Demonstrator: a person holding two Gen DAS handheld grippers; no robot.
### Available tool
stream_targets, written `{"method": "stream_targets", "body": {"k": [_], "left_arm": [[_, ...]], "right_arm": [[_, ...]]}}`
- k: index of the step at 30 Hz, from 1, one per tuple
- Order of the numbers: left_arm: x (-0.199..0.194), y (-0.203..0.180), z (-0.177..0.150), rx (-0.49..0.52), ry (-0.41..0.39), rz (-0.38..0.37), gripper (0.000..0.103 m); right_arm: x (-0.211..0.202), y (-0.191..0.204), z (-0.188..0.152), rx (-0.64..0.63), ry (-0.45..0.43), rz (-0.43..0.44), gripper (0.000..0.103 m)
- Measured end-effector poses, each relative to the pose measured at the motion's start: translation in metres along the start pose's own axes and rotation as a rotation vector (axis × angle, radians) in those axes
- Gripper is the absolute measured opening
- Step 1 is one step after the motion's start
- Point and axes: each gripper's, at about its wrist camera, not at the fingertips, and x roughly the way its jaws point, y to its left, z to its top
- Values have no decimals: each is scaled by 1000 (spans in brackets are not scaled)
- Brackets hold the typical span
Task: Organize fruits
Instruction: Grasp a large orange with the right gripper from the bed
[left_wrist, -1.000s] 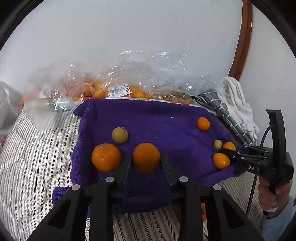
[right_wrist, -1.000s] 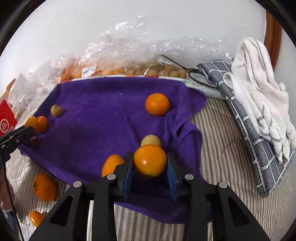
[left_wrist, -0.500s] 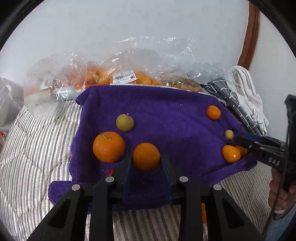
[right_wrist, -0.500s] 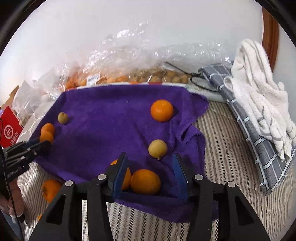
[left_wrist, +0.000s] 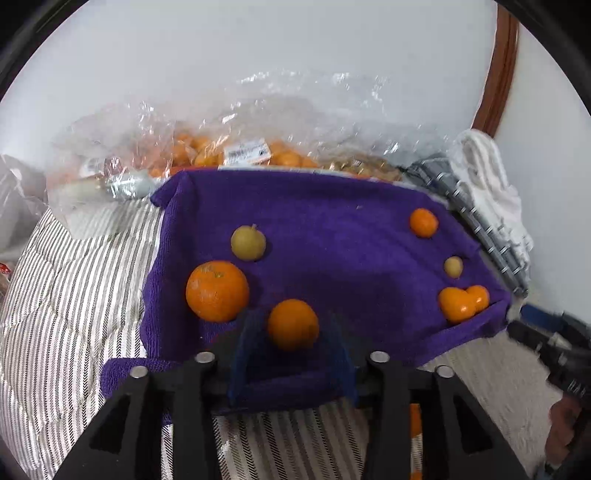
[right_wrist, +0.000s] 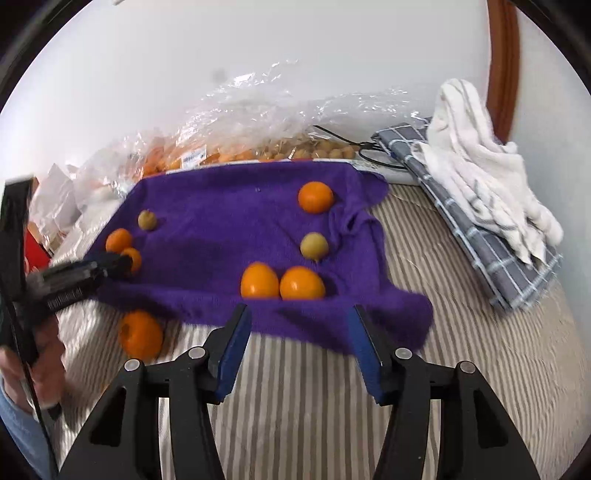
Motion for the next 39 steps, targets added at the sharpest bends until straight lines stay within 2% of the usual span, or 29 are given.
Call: {"method": "stream_targets", "body": {"k": [3,7,10,14,19,23,28,33,39], "left_arm": [[-16,0,2,-1,-56,-26,46],[-33,2,2,-12,-109,-57,46],[-44,2,-3,6,-140,-25,46],[-55,13,-22,13,-104,-8,46],[-67,32,-52,22,-42,11,46],[-71,47,-71,8,-10,88,46],[-69,55,-82,32,20,144,46],[-64,68,-85,-25,67,118,46],[-65,71,-87,-49,60,107,46]], "right_arm": [[-10,4,-9,-13,-7,-38,54],[-23,8,-16,7,-30,-47,54],[-29,9,-20,51,-40,-32,54],[-25,13,-27,57,-5,-33,54],[-13,25,-37,34,47,15,53],[-11,39,-37,8,27,41,53],[-5,54,-30,-15,31,74,53],[-3,71,-23,-47,22,113,53],[3,92,-21,-80,27,208,53]]}}
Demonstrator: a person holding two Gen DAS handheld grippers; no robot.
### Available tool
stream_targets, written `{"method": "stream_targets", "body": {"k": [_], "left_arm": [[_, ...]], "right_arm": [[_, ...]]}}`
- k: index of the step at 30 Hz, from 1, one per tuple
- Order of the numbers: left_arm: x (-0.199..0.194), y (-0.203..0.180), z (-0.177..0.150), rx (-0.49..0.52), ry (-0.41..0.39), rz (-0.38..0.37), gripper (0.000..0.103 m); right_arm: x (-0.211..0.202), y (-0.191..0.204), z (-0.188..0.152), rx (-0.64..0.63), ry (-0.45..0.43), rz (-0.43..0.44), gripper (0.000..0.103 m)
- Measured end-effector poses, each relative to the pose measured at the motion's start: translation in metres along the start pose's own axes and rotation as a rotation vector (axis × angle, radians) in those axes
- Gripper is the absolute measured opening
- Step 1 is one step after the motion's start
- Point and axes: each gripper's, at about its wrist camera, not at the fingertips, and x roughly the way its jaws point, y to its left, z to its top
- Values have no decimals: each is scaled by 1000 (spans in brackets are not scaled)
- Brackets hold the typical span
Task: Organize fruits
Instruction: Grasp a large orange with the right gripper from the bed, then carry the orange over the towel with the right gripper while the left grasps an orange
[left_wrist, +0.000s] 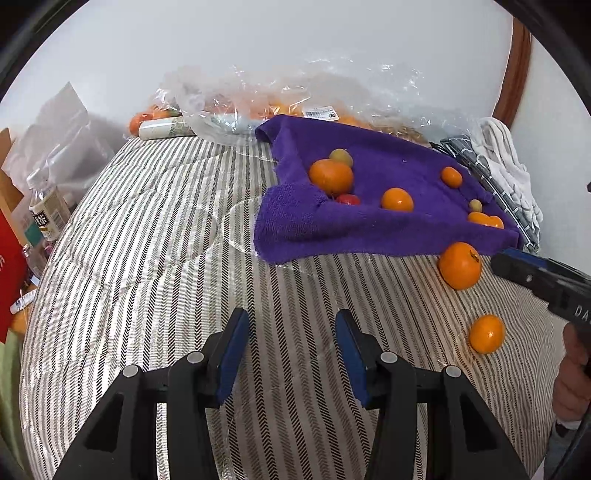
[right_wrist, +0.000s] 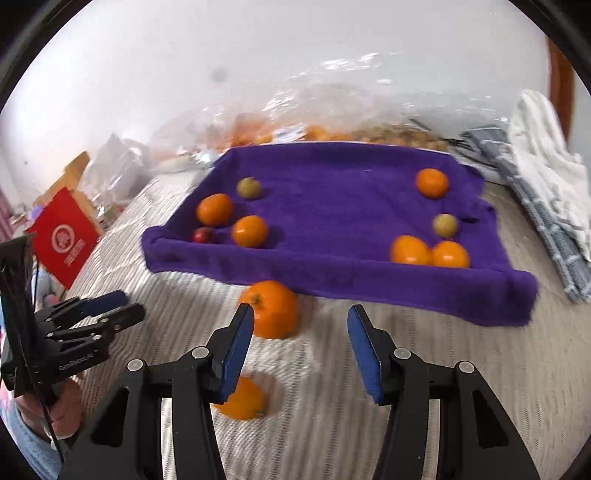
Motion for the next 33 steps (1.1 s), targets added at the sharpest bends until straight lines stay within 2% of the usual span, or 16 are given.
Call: {"method": "stream_targets", "body": {"k": [10,11,12,16,19,23,31,33], "left_arm": [[0,1,0,-4,-1,-4,47],[0,1,0,-4,-1,-5,47],[0,1,0,-5,-1,-5,47],[0,1,0,-4,0,-8,49],[1,0,0,3,3,-11,51],[2,-1,1,7,5,-8,52],[0,-1,-1,-6,6,-25,52],[-2,-7,-4,-31,14,-66,51]], "right_arm": [[41,19,2,-69,71,12,53],[44,20,2,-74,74,8,51],[45,20,1,-79,76,0,43],[44,21,-3,-86,75,3,42],[33,15,-4,-78,61,1,42],[4,-1,-6,-68,-6,-59,42],[-43,-54,-29,10,-32,-122,42],[-52,-64,-34,16,-36,-139,42]]}}
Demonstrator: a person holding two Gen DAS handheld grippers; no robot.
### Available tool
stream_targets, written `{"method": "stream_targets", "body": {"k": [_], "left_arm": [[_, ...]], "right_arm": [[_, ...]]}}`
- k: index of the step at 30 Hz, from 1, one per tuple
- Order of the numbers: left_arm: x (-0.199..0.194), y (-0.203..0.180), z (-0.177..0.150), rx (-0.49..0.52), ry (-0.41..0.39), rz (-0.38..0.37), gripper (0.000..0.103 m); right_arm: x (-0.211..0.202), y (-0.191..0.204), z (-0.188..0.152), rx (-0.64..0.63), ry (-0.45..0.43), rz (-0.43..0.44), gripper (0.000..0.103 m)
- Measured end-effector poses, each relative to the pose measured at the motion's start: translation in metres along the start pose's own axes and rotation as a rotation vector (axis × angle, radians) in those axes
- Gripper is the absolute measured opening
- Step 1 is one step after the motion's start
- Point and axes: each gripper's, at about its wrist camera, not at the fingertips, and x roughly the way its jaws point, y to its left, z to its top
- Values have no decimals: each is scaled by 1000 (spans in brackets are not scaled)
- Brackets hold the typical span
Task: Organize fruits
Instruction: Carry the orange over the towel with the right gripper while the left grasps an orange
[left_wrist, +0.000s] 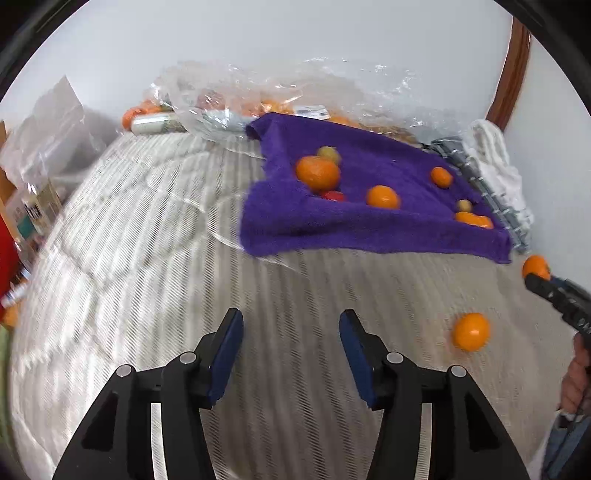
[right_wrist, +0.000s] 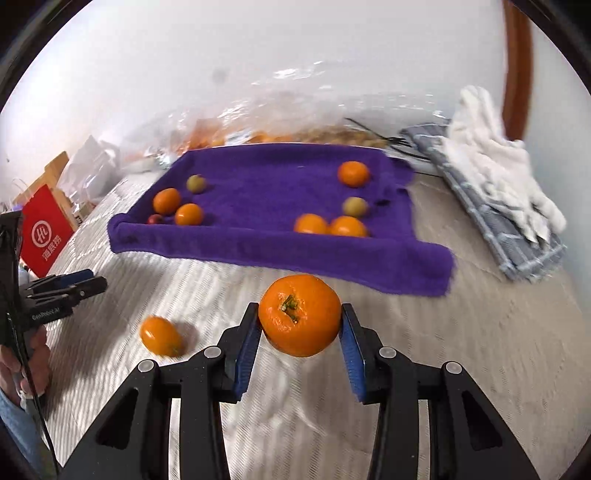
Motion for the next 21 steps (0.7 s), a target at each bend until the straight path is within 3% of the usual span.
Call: {"method": "stream_targets", "body": {"k": [3,7,12,17,20,21], "left_arm": [[-1,-21,-5,-17,28,-104,51],[0,-71,-7,49,39,-161,51],[8,-109,-8,110,57,-159,51],[20,-127,-10,133,96,-105,51],[22,-128,-13,133,103,-90,37],[21,-128,-13,131,99,-89,36]], "right_arm": [[-14,-17,-7,2,-10,-34,42],[-26,-36,-15,25,-9,-41,42],[-38,-50,-26,33,-10,-39,42],[-46,-57,-36,33,-5,-32,42],[-47,-59,-38,24,6,-35,42],[-47,-59,-39,22,12,-37,42]]}}
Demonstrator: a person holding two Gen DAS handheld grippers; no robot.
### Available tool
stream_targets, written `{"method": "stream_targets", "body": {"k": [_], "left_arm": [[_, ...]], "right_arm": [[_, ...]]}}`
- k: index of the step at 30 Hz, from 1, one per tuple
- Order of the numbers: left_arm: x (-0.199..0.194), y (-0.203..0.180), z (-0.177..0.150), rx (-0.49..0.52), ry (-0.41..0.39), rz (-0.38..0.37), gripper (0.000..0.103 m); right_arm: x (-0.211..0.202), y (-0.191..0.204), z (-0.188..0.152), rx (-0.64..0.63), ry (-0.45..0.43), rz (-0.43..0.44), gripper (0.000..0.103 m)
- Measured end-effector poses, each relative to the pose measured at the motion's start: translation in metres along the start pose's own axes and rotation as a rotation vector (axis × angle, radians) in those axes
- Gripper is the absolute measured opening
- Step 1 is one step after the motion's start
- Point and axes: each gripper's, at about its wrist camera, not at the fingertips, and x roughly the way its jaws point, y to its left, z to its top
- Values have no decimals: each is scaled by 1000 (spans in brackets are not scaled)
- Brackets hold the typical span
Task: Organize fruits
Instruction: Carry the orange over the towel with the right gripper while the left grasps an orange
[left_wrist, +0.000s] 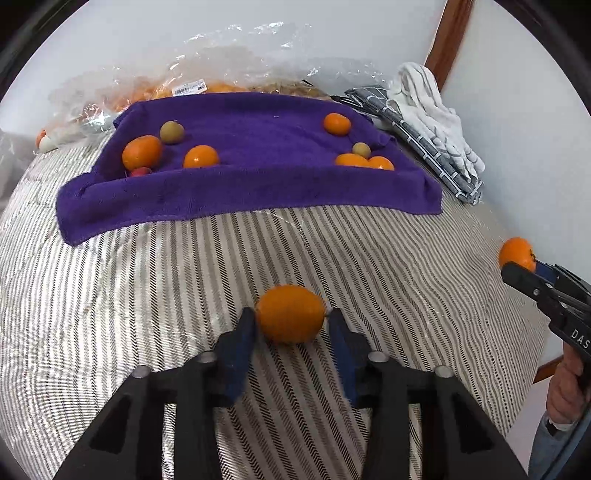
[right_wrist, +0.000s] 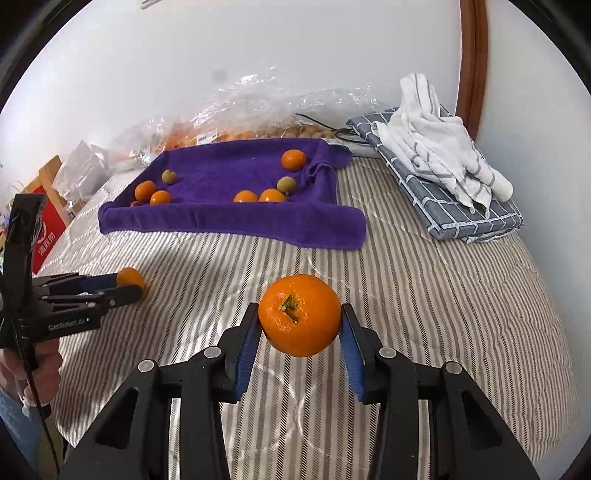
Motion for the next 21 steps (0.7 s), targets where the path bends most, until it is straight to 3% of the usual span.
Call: {"method": "stream_targets", "body": {"k": [9,21], "left_arm": [[-25,15,20,-43,-64,-17,34],[-49,47,77,-76,-158,-8,34]], "right_arm": [[5,-1,17,23,9,6,42],[24,18,80,25,-34,13,42]]}}
